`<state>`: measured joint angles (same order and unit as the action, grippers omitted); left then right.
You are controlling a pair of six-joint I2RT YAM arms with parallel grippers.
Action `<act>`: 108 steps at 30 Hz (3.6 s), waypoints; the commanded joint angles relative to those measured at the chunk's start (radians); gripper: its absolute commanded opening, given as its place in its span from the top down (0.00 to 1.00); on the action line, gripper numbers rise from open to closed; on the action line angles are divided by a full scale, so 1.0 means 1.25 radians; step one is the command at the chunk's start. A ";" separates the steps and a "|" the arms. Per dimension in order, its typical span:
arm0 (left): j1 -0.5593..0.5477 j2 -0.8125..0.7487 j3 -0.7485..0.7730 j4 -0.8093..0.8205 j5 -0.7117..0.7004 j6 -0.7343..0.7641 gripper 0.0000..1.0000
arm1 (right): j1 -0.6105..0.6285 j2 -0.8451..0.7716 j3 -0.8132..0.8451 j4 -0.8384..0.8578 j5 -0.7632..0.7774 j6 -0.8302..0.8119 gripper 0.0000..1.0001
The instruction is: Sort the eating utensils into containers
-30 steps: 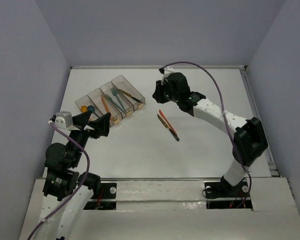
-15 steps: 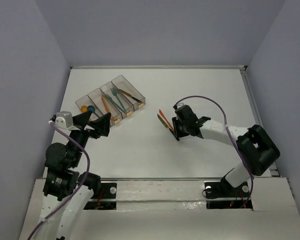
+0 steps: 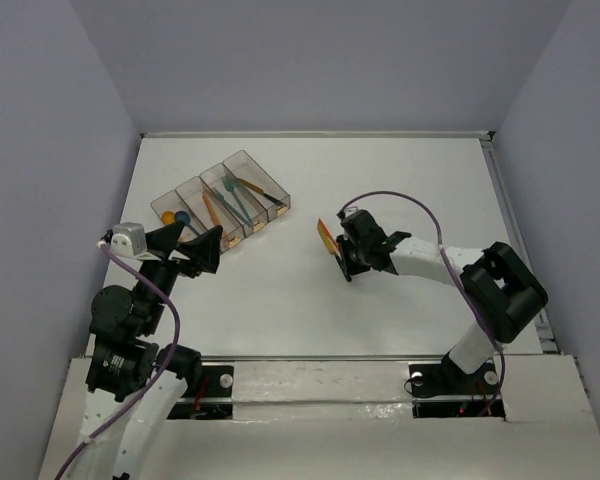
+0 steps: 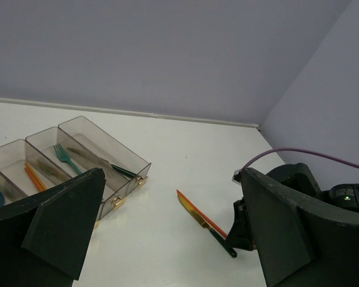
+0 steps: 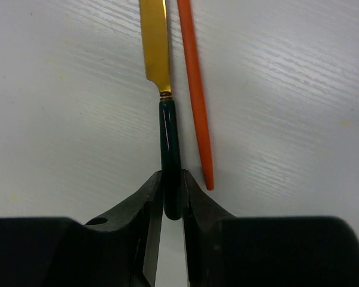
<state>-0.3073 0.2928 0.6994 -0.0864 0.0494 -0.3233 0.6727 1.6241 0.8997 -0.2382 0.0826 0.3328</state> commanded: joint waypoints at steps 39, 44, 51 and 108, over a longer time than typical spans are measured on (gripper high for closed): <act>0.009 -0.002 -0.002 0.045 0.023 0.005 0.01 | 0.059 0.096 0.377 0.101 -0.021 -0.127 1.00; 0.009 -0.004 -0.001 0.042 0.026 0.003 0.01 | 0.059 0.326 0.694 0.040 -0.038 -0.183 1.00; 0.009 -0.007 -0.001 0.041 0.024 0.003 0.01 | 0.036 0.574 1.059 -0.022 -0.059 -0.194 1.00; 0.009 -0.002 -0.002 0.041 0.014 0.003 0.01 | -0.015 0.131 0.148 0.024 0.076 -0.083 0.59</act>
<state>-0.2993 0.2916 0.6994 -0.0868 0.0666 -0.3233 0.6708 1.7576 1.0946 -0.2310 0.1806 0.2153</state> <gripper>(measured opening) 0.992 0.410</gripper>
